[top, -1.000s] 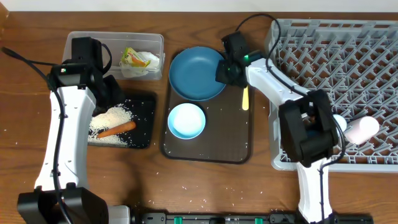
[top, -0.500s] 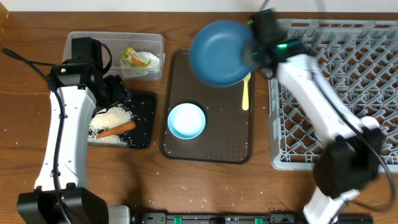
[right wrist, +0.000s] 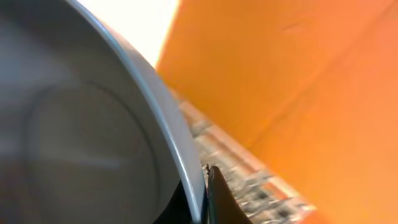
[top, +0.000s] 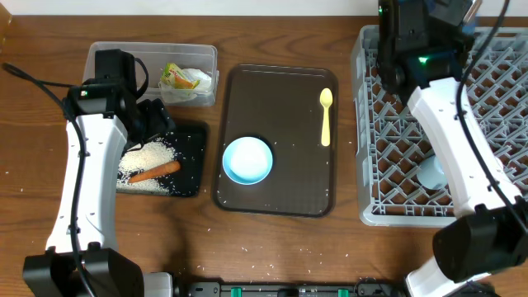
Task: Sort waste into correct bins and load items into the dishwasher rack
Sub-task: 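Lift the blue plate with the right gripper and set it in the rack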
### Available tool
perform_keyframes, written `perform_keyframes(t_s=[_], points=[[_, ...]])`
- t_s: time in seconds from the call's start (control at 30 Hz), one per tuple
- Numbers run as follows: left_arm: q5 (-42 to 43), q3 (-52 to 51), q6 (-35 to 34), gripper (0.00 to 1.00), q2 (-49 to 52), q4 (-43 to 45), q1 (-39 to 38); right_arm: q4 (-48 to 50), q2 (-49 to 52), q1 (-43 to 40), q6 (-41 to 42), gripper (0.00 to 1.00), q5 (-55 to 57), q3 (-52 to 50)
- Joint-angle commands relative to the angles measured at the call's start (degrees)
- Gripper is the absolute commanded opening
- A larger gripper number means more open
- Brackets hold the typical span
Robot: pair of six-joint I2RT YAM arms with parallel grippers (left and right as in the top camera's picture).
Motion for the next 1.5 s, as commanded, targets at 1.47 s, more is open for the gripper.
perform_keyframes(t_s=[1.47], points=[[-0.33, -0.33, -0.33, 0.94, 0.17, -0.31, 0.31, 17.53, 8.87, -26.49, -56.98, 0.01, -24.7, 0.09]])
